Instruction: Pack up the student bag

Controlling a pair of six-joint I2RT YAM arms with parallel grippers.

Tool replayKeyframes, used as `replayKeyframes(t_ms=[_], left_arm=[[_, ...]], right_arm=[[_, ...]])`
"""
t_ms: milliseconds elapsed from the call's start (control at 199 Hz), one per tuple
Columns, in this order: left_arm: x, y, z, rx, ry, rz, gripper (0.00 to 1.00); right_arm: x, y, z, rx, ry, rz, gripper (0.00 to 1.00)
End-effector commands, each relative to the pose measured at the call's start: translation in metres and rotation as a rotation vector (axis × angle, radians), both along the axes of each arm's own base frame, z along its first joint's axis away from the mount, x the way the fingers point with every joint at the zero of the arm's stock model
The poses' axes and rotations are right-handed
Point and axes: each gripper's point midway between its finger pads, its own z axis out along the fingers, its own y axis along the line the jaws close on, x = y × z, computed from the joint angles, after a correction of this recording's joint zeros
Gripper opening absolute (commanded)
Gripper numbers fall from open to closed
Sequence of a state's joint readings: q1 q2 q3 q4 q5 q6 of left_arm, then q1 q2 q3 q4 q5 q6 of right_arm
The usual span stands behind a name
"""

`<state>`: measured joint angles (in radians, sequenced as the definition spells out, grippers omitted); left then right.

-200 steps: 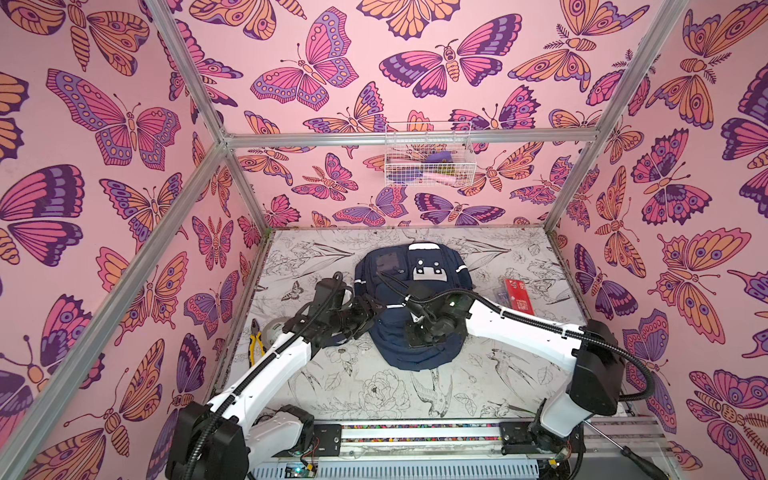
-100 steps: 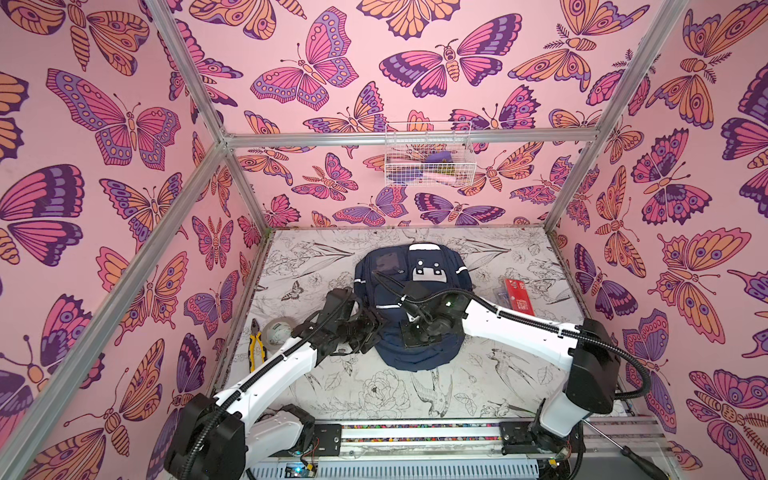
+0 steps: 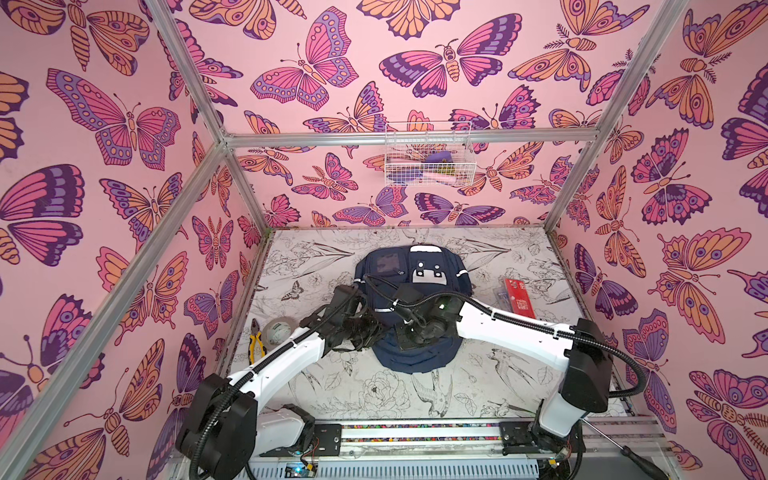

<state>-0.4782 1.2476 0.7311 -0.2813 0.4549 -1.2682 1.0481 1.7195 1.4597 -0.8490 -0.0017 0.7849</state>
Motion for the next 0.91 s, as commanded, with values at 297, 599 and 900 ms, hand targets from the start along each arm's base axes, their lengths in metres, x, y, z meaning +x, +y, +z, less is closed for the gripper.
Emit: replayKeyframes(t_ms=[297,599,900], left_arm=[[0.029,0.038,0.012,0.120,-0.092,0.021,0.00],[0.032,0.065,0.008,0.227,-0.094,0.022,0.00],[0.031,0.080,0.001,0.259,-0.071,0.041,0.00]], right_arm=[[0.000,-0.029,0.014,-0.089,-0.048,-0.014,0.00],[0.010,-0.058,0.018,-0.128,-0.063,-0.066,0.00],[0.020,-0.086,0.022,-0.170,-0.083,-0.111,0.00]])
